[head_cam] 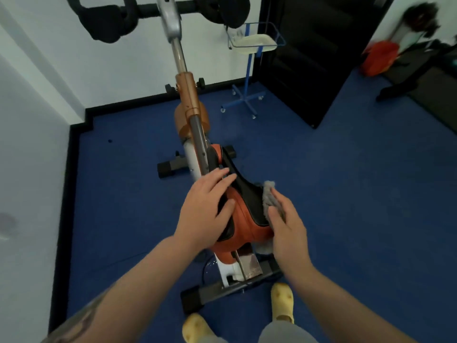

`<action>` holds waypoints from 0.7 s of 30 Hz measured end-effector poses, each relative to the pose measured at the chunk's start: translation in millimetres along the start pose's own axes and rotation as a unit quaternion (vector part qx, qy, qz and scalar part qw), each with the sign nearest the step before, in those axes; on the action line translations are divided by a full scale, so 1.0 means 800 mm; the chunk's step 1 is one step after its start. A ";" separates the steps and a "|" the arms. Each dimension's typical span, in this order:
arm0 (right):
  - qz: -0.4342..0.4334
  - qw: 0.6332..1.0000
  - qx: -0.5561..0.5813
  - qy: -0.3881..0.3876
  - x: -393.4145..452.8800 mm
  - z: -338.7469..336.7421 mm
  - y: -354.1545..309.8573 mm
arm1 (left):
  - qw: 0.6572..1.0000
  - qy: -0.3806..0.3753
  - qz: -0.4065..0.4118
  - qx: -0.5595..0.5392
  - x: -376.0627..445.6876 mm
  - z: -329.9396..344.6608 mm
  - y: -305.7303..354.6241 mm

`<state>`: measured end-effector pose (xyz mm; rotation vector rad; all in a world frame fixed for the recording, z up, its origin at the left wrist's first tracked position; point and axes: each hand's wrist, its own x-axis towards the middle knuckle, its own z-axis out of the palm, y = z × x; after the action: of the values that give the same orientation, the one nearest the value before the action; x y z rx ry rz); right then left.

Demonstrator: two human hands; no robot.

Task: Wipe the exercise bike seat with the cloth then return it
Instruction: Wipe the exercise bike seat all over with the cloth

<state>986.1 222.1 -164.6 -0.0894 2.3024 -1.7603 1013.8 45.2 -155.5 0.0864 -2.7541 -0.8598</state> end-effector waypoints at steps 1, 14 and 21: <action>0.024 1.000 -0.011 -0.016 0.012 -0.007 -0.005 | 0.997 -0.040 0.057 0.013 0.012 -0.002 -0.003; 0.032 0.998 0.021 0.043 -0.037 0.029 0.001 | 0.976 -0.157 0.151 -0.026 0.043 0.017 -0.020; 0.049 0.996 -0.057 -0.048 0.039 -0.020 -0.016 | 0.976 -0.161 0.140 -0.040 0.042 0.012 -0.016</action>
<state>951.1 227.7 -153.0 -0.0780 2.2953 -1.5430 978.5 35.3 -162.9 -0.4858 -2.9155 -0.9759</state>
